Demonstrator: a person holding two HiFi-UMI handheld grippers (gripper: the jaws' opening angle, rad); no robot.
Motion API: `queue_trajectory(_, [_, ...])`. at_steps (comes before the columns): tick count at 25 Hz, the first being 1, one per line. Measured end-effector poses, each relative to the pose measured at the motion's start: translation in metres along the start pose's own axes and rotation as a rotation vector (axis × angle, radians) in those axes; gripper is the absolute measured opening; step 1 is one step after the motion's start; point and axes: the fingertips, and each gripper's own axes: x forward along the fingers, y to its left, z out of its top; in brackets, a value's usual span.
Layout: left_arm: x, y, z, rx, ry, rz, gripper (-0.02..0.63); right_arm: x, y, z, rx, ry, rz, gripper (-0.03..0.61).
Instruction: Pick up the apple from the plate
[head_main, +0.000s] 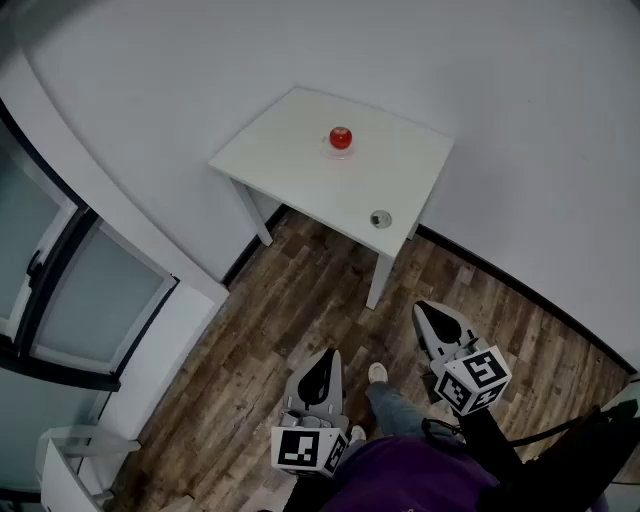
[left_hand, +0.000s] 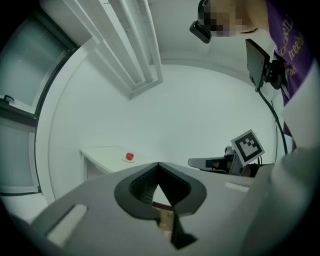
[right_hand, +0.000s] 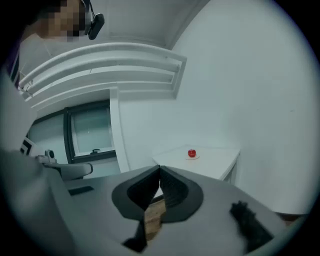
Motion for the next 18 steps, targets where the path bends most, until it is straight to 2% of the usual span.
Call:
queue_trajectory(9, [0.087, 0.010, 0.026, 0.007, -0.028, 0.068, 0.006, 0.065, -0.065, 0.034, -0.020, 0.025, 0.064, 0.011])
queue_trajectory(13, [0.114, 0.011, 0.028, 0.103, -0.013, 0.103, 0.008, 0.090, -0.085, 0.043, -0.028, 0.023, 0.095, 0.011])
queue_trajectory(18, [0.138, 0.009, 0.028, 0.026, -0.018, 0.092, 0.006, 0.108, -0.102, 0.047, -0.020, 0.028, 0.107, 0.011])
